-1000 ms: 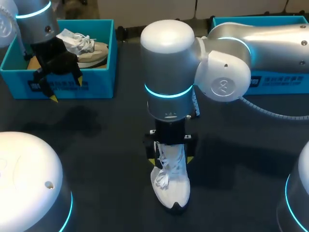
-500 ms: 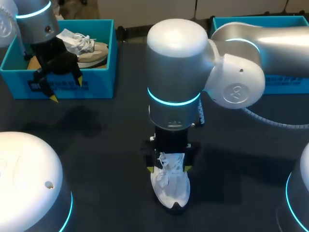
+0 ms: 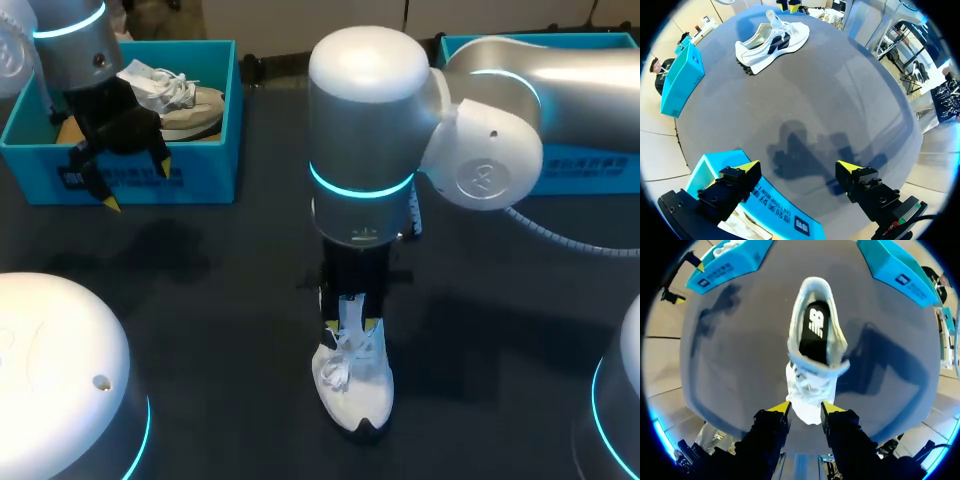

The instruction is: Take the shoe out of the shoebox, open the shoe tongue, remove and reinsert the insole, then place the shoe into the shoebox

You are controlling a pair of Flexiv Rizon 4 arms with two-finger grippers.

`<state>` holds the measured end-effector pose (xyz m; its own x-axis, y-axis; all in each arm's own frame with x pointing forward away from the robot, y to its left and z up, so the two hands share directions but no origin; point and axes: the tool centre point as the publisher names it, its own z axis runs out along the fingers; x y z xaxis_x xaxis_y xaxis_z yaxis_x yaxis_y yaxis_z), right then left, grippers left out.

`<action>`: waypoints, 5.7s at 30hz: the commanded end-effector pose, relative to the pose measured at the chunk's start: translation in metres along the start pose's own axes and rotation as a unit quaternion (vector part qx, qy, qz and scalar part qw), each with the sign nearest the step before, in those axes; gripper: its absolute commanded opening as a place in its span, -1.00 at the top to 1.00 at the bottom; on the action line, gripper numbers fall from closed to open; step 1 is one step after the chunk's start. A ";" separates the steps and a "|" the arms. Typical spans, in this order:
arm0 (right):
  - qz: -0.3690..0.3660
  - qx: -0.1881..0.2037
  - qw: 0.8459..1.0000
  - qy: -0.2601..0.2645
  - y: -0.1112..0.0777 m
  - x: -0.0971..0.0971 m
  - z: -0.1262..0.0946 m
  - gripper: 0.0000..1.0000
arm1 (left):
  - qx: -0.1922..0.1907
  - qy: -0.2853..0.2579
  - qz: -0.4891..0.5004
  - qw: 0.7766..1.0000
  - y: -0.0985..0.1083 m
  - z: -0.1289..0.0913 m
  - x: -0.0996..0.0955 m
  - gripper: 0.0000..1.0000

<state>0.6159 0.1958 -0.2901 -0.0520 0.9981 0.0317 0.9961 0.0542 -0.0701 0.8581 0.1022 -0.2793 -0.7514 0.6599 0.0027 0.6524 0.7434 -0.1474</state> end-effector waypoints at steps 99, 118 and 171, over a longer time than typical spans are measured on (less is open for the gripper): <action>-0.625 -0.022 0.774 -0.094 0.166 -0.019 0.000 -1.00 | -0.001 0.001 0.000 1.000 0.000 0.000 0.000 -1.00; -0.654 -0.027 0.751 -0.087 0.192 -0.025 0.042 -0.91 | -0.001 0.001 0.000 1.000 0.000 0.000 0.000 -1.00; -0.650 -0.025 0.753 -0.102 0.200 -0.043 0.037 1.00 | -0.001 0.001 0.000 1.000 0.000 0.000 0.000 -1.00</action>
<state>0.8198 0.1688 -0.3682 -0.9915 0.0872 -0.0971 0.0941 0.9932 -0.0687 0.8581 0.1022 -0.2792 -0.7514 0.6598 0.0029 0.6523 0.7435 -0.1474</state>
